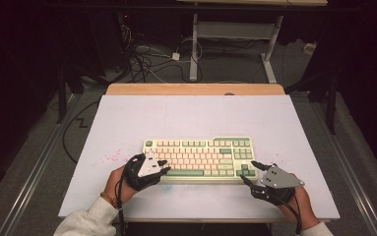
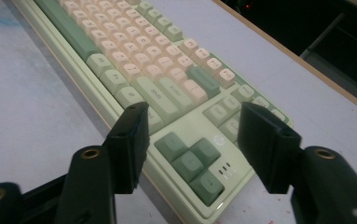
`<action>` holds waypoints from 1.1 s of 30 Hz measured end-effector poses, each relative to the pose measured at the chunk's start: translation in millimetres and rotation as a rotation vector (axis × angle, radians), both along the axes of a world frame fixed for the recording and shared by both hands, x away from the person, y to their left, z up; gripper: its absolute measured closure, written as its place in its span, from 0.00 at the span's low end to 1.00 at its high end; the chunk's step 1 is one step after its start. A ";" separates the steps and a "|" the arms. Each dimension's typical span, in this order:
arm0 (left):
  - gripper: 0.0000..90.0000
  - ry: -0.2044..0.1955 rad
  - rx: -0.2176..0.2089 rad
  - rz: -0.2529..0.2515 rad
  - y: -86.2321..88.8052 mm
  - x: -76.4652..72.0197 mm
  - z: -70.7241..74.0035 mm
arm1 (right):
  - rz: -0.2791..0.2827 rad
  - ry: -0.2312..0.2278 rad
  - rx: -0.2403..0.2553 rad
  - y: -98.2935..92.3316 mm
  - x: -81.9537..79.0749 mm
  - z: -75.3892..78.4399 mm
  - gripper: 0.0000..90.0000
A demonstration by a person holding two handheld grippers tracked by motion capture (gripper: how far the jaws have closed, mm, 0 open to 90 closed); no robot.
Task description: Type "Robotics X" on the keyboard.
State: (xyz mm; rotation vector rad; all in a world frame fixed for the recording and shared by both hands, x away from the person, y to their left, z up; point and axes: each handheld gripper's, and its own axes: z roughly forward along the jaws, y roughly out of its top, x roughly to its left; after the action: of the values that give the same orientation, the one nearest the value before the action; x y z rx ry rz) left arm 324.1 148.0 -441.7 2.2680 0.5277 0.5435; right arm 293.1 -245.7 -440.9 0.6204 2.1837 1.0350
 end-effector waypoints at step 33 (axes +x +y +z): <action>0.23 -0.022 0.000 0.160 42.1 -16.0 -16.3 | 0.064 0.161 -0.014 23.7 37.9 12.5 1.00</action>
State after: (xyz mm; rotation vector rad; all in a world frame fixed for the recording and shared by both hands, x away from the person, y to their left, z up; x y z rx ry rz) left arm 308.1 190.1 -458.0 2.2293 0.7025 0.6469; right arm 331.0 -222.0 -428.4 0.6507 2.3628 1.0327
